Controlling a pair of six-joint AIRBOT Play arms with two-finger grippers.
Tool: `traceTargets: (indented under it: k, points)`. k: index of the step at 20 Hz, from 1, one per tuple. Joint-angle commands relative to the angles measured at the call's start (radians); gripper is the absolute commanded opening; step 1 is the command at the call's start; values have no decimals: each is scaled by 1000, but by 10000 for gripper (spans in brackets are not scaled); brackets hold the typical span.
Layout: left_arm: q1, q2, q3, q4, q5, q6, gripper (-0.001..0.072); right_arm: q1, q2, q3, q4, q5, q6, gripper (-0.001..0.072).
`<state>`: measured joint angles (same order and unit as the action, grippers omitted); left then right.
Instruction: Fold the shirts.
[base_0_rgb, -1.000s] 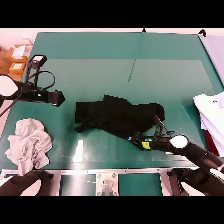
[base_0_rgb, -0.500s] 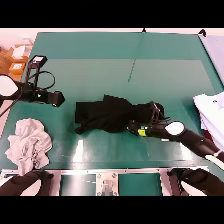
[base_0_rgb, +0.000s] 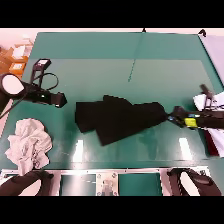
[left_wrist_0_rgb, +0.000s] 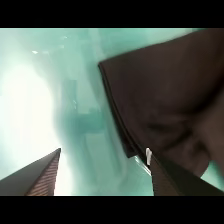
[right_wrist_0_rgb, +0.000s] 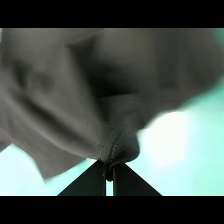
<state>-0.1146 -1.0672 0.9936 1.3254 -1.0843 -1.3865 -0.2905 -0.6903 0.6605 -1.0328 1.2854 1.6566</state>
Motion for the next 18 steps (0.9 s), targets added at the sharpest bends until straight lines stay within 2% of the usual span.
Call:
traceTargets:
  k: [1, 7, 10, 14, 18]
  points:
    - [0, -83, -1, -82, 9, 11, 614, -183, -9, -5, -87, 34, -12, 18]
    - [0, -308, -1, -333, -32, 134, 614, -179, -133, -27, -68, 11, -59, 18]
    - [-1, -361, -1, -349, -94, 142, 614, -179, -144, -27, -68, -14, -65, 18]
    - [-1, -372, -8, -352, -294, 157, 614, -179, -144, -28, -68, -48, -69, 18]
    - [-1, -372, -114, -450, -240, 159, 614, -179, -146, -28, -67, -60, -69, 17]
